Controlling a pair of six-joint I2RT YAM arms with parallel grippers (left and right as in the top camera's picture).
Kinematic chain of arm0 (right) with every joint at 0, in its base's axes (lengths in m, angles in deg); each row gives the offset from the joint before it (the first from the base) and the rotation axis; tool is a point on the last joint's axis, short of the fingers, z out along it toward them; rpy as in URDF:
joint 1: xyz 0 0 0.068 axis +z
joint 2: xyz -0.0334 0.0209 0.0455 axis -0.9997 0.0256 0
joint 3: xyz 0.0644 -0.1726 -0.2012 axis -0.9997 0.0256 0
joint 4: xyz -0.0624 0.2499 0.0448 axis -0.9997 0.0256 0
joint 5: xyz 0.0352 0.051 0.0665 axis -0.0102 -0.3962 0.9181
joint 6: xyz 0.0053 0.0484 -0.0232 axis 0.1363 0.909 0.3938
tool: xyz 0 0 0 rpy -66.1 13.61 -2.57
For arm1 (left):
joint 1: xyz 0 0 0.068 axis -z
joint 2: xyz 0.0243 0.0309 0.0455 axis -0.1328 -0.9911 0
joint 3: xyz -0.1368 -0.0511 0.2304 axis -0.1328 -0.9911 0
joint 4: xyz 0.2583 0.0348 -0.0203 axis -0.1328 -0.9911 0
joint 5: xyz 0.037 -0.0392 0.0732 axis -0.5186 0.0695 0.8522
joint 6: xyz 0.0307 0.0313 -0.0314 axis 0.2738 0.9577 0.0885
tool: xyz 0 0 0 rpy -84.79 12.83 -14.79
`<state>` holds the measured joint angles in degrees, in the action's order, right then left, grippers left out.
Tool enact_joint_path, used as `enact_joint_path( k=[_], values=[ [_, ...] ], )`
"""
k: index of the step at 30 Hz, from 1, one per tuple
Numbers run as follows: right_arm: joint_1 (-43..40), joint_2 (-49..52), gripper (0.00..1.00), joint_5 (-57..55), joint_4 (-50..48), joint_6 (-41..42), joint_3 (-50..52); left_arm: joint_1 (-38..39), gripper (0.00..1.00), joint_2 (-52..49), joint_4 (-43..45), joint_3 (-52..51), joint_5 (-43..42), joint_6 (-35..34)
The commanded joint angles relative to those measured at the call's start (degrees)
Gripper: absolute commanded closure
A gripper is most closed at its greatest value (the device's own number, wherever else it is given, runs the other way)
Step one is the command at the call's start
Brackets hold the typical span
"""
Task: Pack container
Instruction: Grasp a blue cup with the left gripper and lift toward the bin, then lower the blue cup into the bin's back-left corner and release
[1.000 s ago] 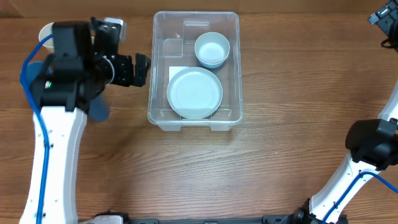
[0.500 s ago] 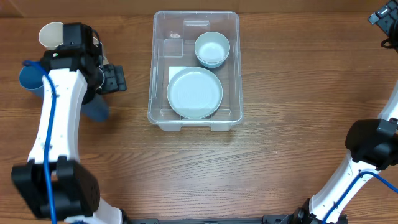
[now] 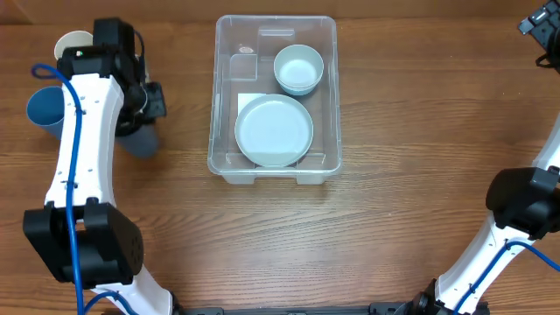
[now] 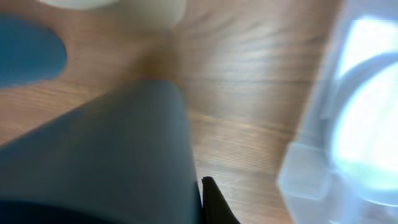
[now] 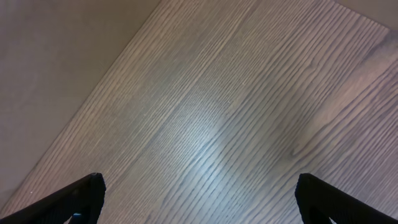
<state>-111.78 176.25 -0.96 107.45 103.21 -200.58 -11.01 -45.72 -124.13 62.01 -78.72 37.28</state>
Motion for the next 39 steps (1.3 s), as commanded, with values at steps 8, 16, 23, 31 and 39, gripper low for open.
enact_joint_path(
  k=[8,16,23,31,39],
  values=[
    [-0.04,-1.2,0.0,-0.24,-0.28,0.28,-1.07,18.51,0.96,11.67,14.67,11.21,1.01,1.44],
    [-0.04,-1.2,0.0,-0.24,-0.28,0.28,-1.07,22.4,0.96,-1.77,27.21,11.21,1.77,1.36],
    [-0.04,-1.2,0.0,-0.24,-0.28,0.26,-1.07,22.53,0.96,-11.45,29.62,11.21,1.64,1.36],
    [-0.02,-1.2,0.0,-0.24,-0.28,0.26,-1.07,22.49,0.96,-17.99,31.26,11.21,1.66,1.31],
    [-0.04,-1.2,0.0,-0.24,-0.28,0.26,-1.07,22.38,0.8,-19.58,34.99,11.21,5.77,1.36]
  ],
)
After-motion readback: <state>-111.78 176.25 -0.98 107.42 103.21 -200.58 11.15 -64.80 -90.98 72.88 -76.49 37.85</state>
